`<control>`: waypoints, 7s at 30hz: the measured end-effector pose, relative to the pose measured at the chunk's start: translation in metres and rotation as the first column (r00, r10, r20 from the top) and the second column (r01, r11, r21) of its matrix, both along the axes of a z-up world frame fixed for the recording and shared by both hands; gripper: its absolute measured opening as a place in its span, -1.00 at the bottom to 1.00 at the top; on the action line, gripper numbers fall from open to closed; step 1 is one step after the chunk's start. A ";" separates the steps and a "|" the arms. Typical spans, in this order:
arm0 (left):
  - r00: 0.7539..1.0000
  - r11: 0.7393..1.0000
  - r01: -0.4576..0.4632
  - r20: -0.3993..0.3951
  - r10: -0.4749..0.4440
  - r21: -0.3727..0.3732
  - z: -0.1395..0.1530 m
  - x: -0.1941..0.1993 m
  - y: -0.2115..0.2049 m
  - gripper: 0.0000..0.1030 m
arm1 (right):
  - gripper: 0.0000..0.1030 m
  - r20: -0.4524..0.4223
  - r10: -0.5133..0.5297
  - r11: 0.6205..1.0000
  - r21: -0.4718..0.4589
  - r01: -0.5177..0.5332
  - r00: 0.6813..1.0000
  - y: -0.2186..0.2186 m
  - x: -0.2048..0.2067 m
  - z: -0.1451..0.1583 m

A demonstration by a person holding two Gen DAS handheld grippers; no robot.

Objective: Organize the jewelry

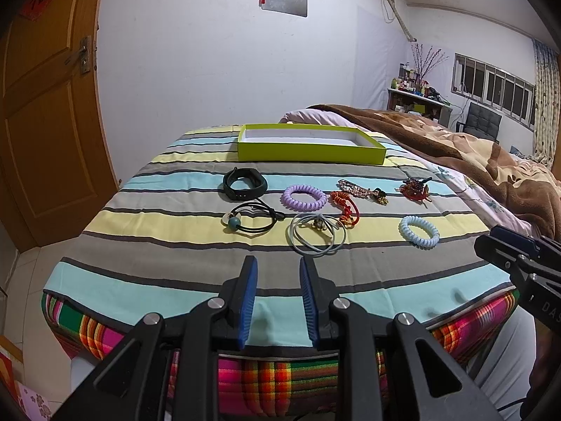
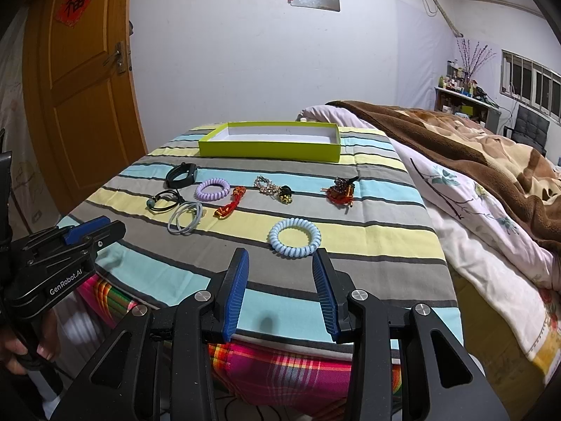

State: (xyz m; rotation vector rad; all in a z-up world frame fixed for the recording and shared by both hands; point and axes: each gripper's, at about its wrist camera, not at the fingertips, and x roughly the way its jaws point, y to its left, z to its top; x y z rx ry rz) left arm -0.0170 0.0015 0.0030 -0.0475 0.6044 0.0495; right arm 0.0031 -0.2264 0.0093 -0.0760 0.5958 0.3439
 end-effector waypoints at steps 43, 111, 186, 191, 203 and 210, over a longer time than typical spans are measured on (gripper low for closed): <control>0.999 0.999 0.033 -0.018 -0.033 -0.008 -0.003 0.010 -0.004 -0.50 | -0.25 -0.017 -0.007 1.000 0.000 0.007 1.000 -0.002 0.011 -0.002; 0.988 0.987 0.148 -0.042 -0.150 -0.063 0.024 0.078 0.001 -0.95 | -0.81 -0.109 -0.016 0.999 -0.039 0.012 0.994 0.009 0.088 0.003; 0.992 0.994 0.108 -0.063 -0.109 -0.033 0.036 0.272 0.067 -0.75 | -0.43 -0.125 -0.027 0.999 -0.021 0.025 0.992 0.031 0.282 0.028; 0.994 0.994 0.102 -0.027 -0.103 -0.040 0.047 0.238 0.068 -0.57 | -0.43 -0.094 -0.015 1.000 0.014 0.016 0.995 0.026 0.246 0.036; 0.997 0.996 0.081 0.011 -0.080 -0.031 0.051 0.160 0.057 -0.56 | -0.43 -0.054 0.023 0.998 0.061 -0.020 0.998 0.014 0.155 0.043; 0.996 0.996 0.082 0.050 -0.080 -0.026 0.055 0.121 0.048 -0.56 | -0.43 -0.037 0.021 0.997 0.074 -0.018 0.999 0.006 0.117 0.044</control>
